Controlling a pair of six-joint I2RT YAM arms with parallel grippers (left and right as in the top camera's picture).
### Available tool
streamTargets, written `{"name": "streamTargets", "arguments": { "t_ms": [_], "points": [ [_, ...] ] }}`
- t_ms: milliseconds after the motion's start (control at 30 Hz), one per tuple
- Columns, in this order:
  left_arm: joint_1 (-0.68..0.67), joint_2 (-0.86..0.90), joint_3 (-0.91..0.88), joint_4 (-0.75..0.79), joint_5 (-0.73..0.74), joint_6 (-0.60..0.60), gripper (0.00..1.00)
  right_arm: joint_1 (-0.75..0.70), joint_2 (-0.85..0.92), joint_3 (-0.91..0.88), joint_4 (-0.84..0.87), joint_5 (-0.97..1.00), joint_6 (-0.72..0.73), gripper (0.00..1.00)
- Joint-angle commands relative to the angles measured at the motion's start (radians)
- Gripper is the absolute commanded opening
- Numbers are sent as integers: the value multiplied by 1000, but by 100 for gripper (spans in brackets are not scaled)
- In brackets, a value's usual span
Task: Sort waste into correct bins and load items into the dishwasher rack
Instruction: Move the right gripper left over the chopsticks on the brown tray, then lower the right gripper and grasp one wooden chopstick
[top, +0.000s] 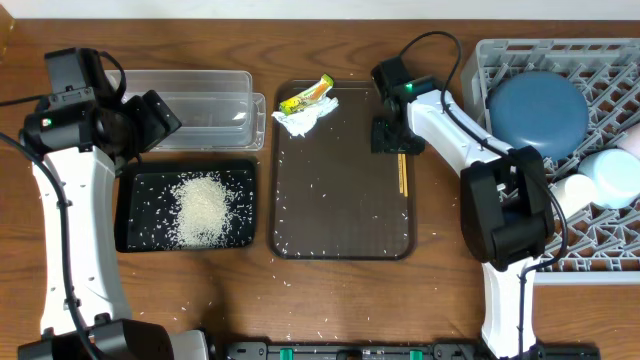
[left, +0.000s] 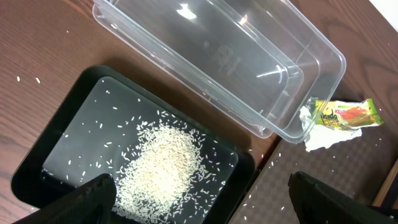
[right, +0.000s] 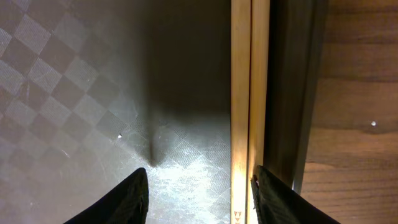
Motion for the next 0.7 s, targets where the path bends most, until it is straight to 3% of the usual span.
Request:
{"name": "streamTargets", "arguments": {
  "t_ms": [0,667],
  "points": [
    [3,0,23,-3,-5,6,92,10,10,14,0,16,14,52],
    [3,0,23,-3,-5,6,92,48,11,1,15,38,22,55]
  ]
}}
